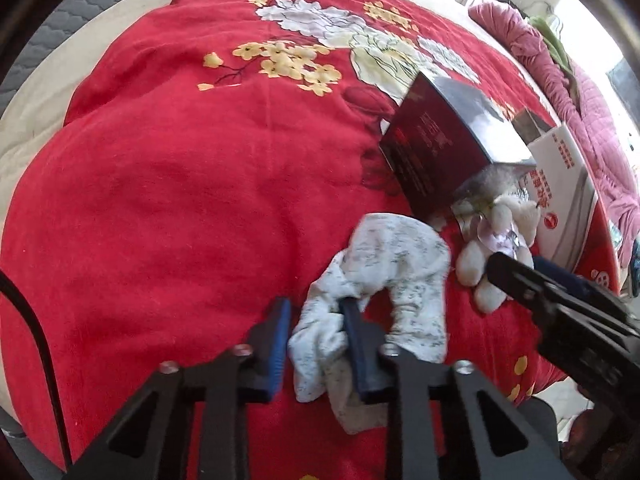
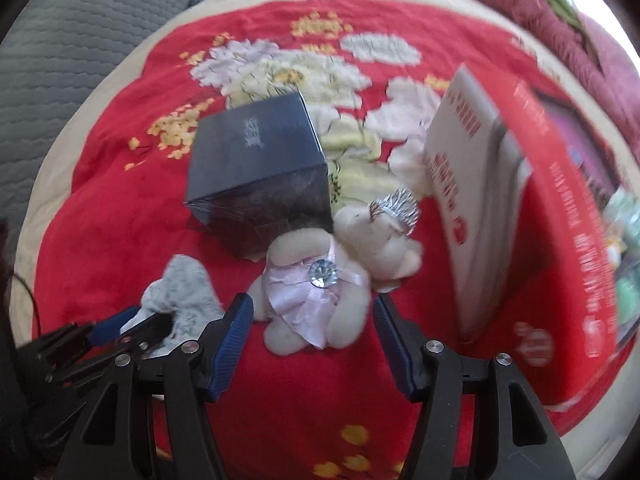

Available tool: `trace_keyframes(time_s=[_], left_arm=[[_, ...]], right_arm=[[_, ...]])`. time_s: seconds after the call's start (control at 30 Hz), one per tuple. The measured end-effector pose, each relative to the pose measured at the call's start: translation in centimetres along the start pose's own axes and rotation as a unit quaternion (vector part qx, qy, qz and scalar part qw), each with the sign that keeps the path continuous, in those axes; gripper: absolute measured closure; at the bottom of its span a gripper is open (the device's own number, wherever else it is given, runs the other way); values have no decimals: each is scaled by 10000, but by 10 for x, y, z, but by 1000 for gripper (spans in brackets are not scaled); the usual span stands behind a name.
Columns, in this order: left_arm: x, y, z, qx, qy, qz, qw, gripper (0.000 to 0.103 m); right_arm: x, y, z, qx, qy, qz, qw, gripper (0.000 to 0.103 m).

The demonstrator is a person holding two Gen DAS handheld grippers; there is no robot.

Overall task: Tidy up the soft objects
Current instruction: 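Grasp the white floral scrunchie with the left tool while the right tool grasps the crowned plush bear, then carry the scrunchie with the left tool while the right tool carries the bear to the tray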

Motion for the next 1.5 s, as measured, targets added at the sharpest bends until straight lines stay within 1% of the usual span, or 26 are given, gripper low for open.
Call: trace_keyframes(time_s=[0.07,0.13,0.17,0.27,0.3,0.37,0.4,0.43,0.47,0.53,0.6,0.67,0.77,0.8,0.87,1.03,1.2,1.3,1.4,1.5], left_arm=[[-3,0,0,39,-89,58,9999,81],[0,1,-1,85,-90,26,9999,80],[2,2,-1,109,-73,-19,9999,81],[4,4,-2,138,-93,-42,9999,81],[3,3,-1,141,-104,-31,9998,81],[4,3,0,157,-125,-23,9998,81],[3,2,1,163,-125,-23,9998,81],[3,2,1,168,-127,-30,9998,81],[5,2,2,167,-131,-49,9998,85],[8,2,2,154,-123,-89,9998,87],[12,2,4,179,-162,-130,9996,89],[16,2,8,236,-197,-157,9994,90],[26,2,20,349,-208,-222,9989,90],[29,3,24,388,-222,-243,9987,90],[36,4,32,463,-213,-314,9982,90],[60,13,71,864,-273,-479,9947,90],[95,28,112,1231,-345,-729,9891,90],[121,37,131,1404,-398,-909,9851,90],[146,44,142,1495,-464,-1049,9821,90],[171,47,146,1500,-572,-1158,9802,90]], right_arm=[[1,2,-8,-17,-37,-140,9999,39],[4,6,-17,-78,68,-468,9989,33],[4,8,-19,-74,117,-601,9981,33],[5,13,-31,-118,-63,-767,9970,33],[5,14,-31,-65,-108,-800,9967,33],[5,14,-30,8,-196,-771,9968,38],[5,14,-28,35,-211,-740,9970,48],[4,13,-25,69,-172,-686,9975,51],[5,11,-23,75,-142,-632,9979,53],[7,8,-18,98,-96,-572,9983,58],[8,6,-11,169,-36,-510,9986,59],[8,4,2,290,-25,-366,9989,59],[8,5,29,585,72,-220,9980,60],[7,6,41,714,162,-152,9972,60],[8,9,60,909,162,-41,9957,59],[14,14,110,1411,255,180,9895,59],[43,22,150,1798,305,81,9832,59],[63,25,169,1937,299,-45,9806,59],[89,26,186,2134,166,-171,9767,60],[121,25,202,2314,40,-319,9723,60]])
Point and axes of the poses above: each gripper's, at about its wrist camera, not at the fingertips, and z roughly against the way its jaws point, x to its right, y to its top, the point moved 7 cm from there along -z, roughly the way its jaws point, and after that the axes turned 1 degree about -z, right-handed, at the moved point
